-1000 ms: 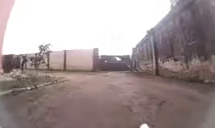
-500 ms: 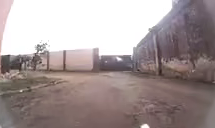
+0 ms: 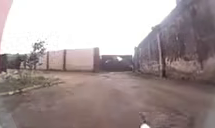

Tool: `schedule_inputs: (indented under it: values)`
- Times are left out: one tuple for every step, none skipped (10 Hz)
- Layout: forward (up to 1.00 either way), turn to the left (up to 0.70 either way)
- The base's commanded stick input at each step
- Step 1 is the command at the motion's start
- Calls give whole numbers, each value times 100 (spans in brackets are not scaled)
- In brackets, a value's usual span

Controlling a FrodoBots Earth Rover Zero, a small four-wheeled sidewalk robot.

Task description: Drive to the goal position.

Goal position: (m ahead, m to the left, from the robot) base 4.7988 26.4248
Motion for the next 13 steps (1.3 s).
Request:
schedule_inputs:
  values:
    - [70, 0]
    - [70, 0]
    - [70, 0]
    - [70, 0]
    - [70, 0]
    - [70, 0]
    - [70, 0]
    - [70, 0]
    - [70, 0]
    - [70, 0]
    - [70, 0]
    - [70, 0]
    - [70, 0]
